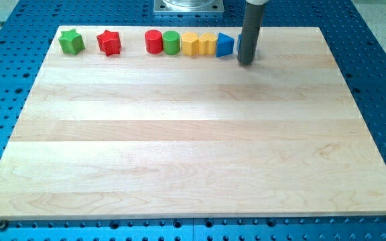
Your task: Move your arm to the top right of the blue cube
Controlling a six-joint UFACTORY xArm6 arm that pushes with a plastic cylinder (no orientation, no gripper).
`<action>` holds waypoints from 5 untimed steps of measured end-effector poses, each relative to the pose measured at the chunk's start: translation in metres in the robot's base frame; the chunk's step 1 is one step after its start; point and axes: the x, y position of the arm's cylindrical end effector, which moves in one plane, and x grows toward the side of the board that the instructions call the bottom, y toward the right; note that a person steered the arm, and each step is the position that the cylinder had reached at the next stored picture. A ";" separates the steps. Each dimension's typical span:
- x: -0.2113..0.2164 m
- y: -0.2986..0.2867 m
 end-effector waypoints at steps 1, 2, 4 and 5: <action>0.002 0.000; 0.000 -0.012; 0.037 0.023; 0.043 0.042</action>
